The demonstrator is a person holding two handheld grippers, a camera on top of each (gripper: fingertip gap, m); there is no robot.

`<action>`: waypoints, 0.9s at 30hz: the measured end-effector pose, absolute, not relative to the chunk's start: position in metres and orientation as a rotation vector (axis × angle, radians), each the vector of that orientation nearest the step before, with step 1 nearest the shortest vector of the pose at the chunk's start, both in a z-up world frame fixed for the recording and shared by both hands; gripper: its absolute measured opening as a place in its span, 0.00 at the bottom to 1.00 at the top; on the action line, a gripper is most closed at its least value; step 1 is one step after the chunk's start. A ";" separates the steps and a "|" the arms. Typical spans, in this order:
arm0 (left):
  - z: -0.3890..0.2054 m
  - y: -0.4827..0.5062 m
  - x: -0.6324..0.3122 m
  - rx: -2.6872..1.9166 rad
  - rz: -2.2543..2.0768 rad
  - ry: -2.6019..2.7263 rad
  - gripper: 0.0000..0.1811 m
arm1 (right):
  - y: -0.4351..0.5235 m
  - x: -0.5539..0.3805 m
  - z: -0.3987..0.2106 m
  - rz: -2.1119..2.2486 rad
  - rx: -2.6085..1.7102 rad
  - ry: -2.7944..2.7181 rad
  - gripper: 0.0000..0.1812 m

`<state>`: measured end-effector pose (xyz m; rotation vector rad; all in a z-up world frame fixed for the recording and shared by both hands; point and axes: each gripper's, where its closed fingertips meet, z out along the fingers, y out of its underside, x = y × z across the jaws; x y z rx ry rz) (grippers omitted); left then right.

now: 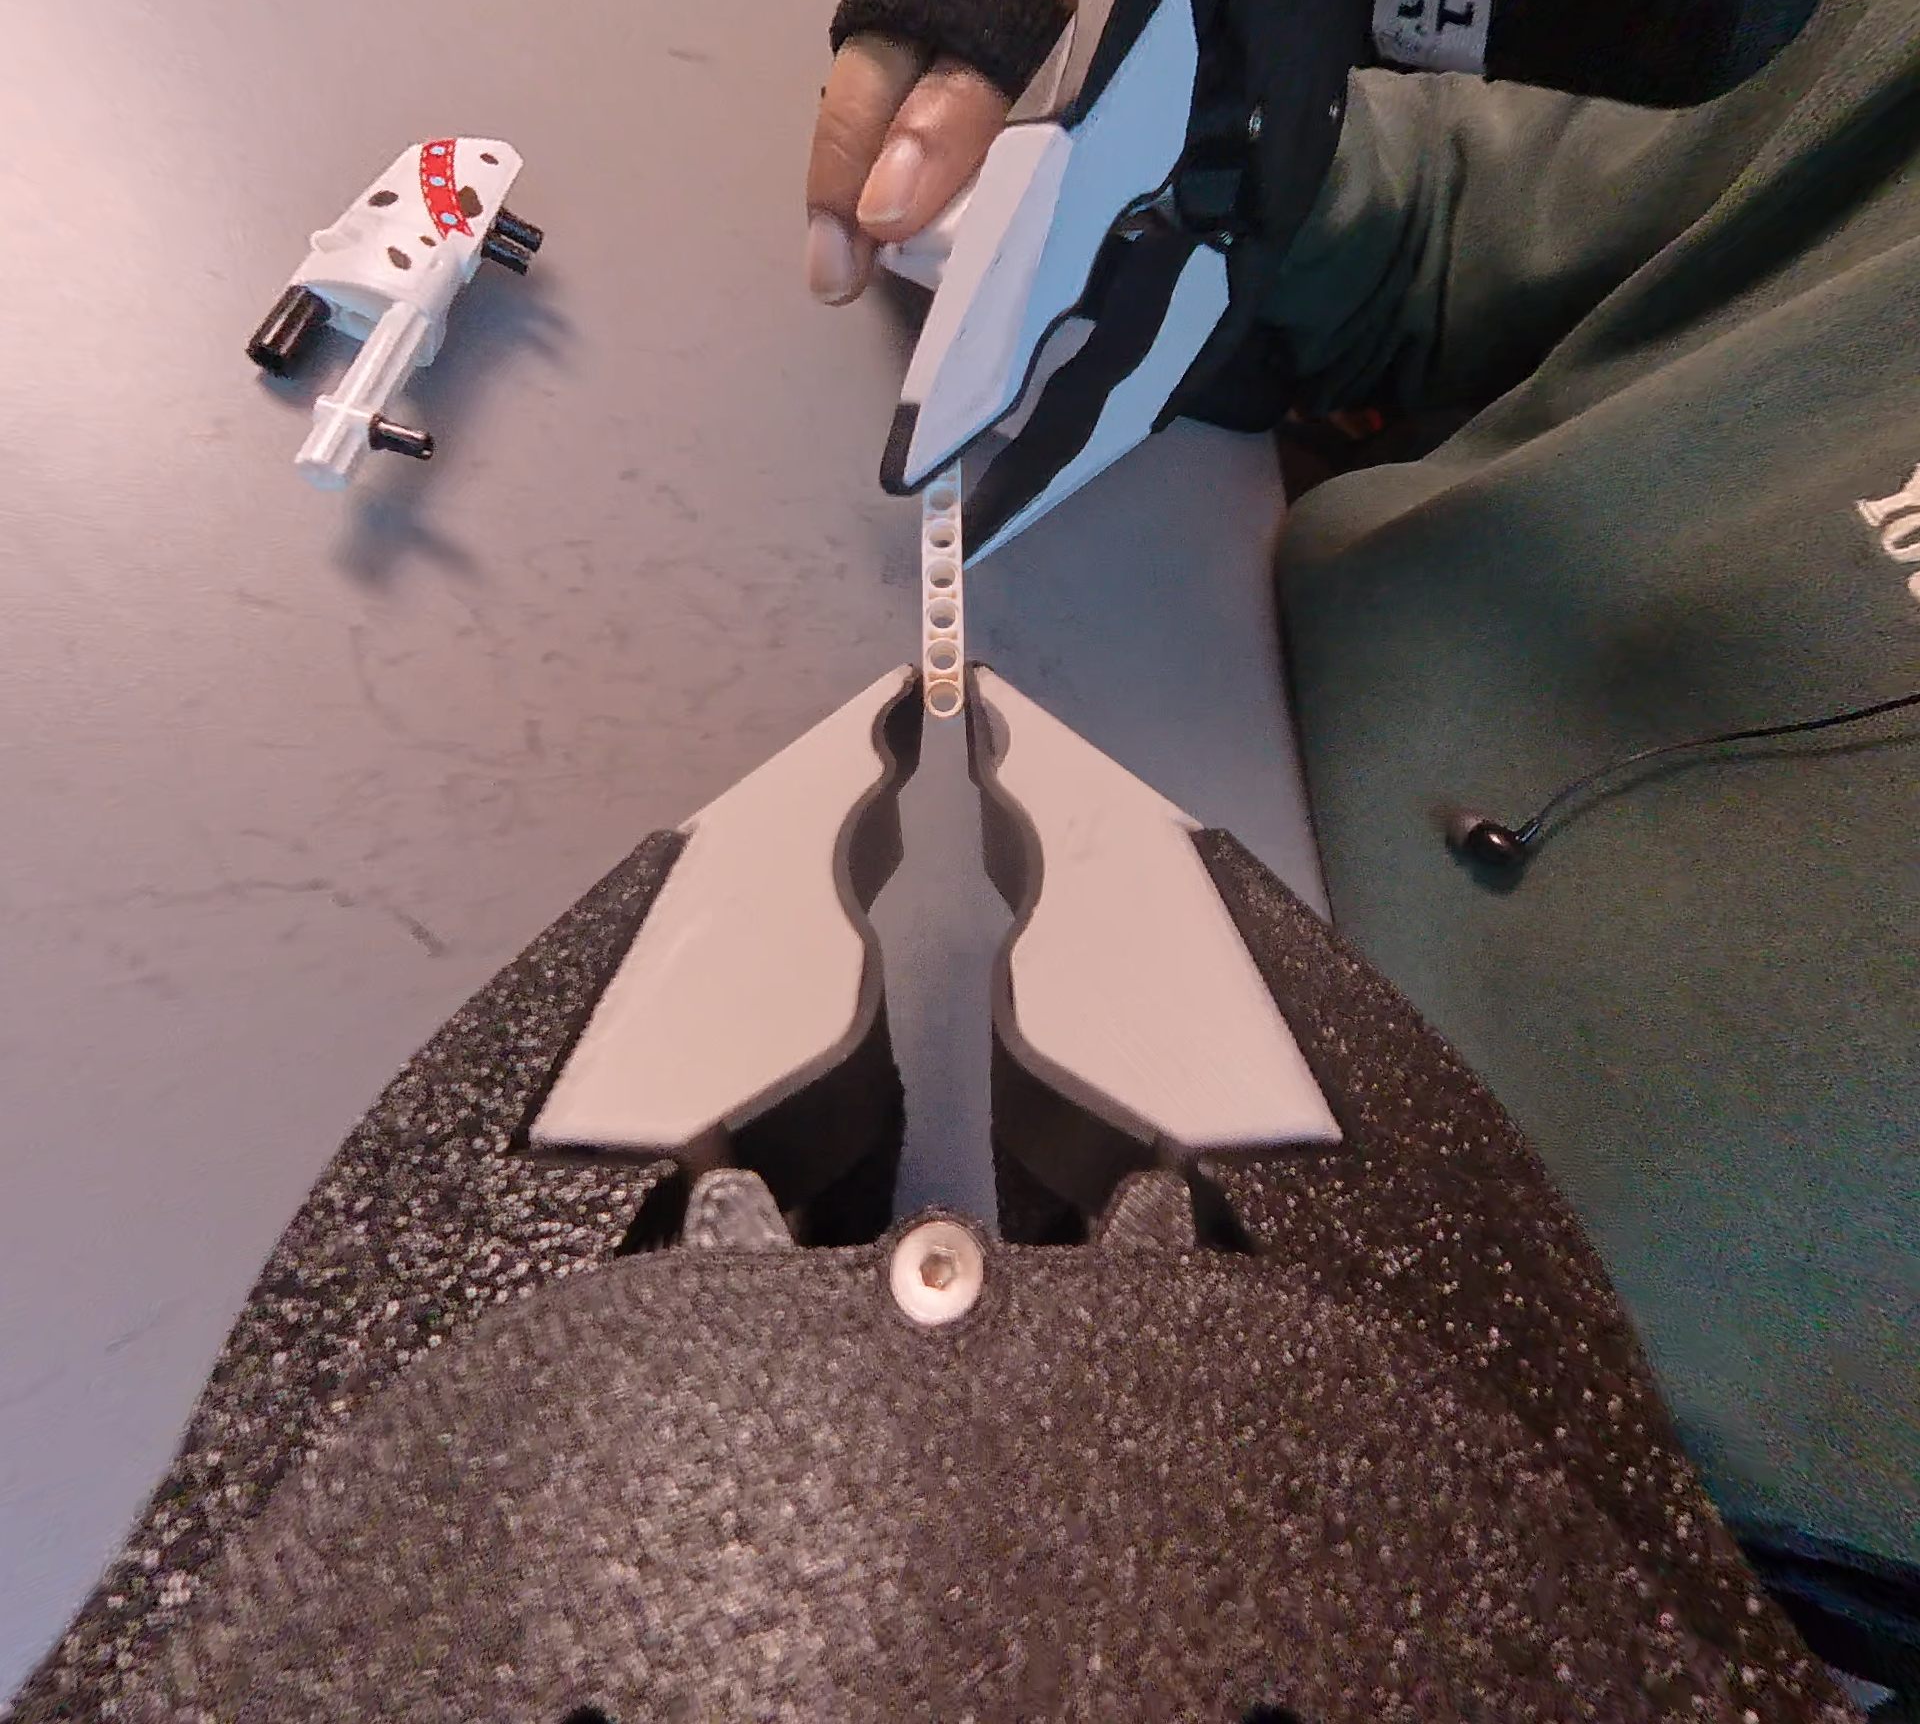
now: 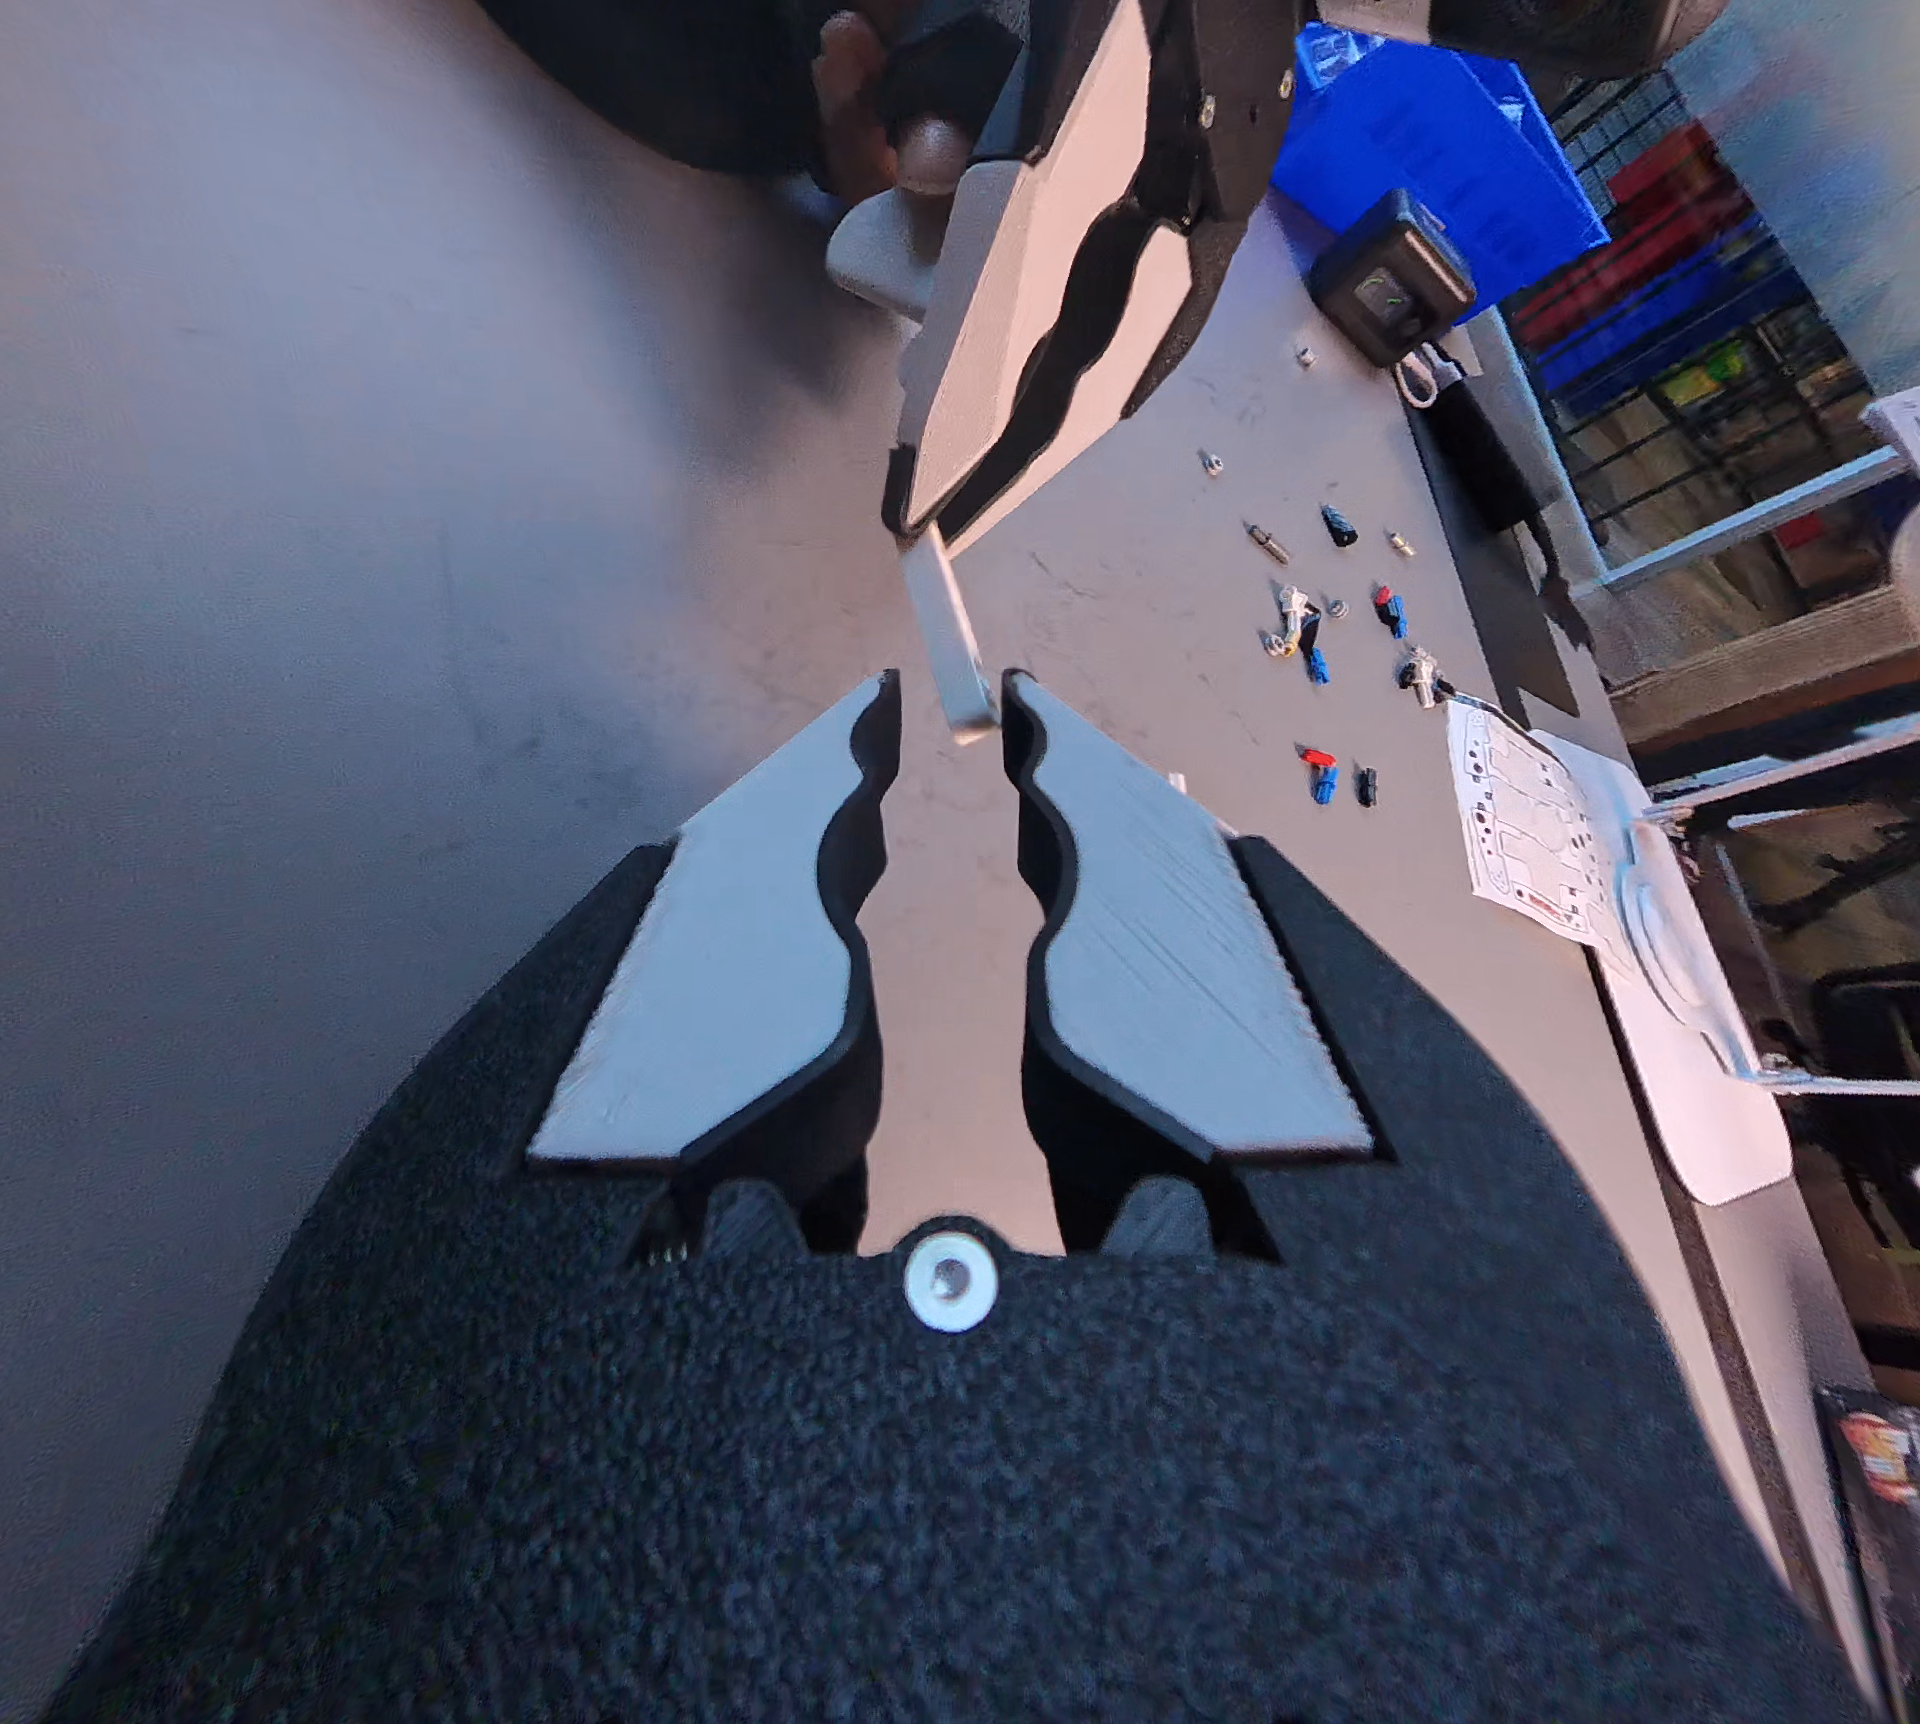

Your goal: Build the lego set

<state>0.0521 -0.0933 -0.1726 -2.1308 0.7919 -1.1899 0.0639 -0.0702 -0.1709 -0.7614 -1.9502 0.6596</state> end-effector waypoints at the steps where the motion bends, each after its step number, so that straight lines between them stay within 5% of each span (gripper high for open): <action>1: -0.173 -0.093 0.052 -2.132 -1.183 0.795 0.04 | -0.070 0.064 -0.171 0.653 -0.754 -1.945 0.06; 8: -0.171 -0.092 0.050 -2.027 -0.906 0.983 0.17 | -0.072 0.072 -0.176 0.955 -1.100 -2.014 0.05; 14: -0.184 -0.088 0.056 -1.981 -0.632 1.140 0.05 | -0.073 0.074 -0.182 1.050 -1.217 -2.039 0.05; 27: -0.213 -0.094 0.055 -2.165 -0.642 1.157 0.04 | -0.064 0.076 -0.193 0.968 -1.237 -2.066 0.09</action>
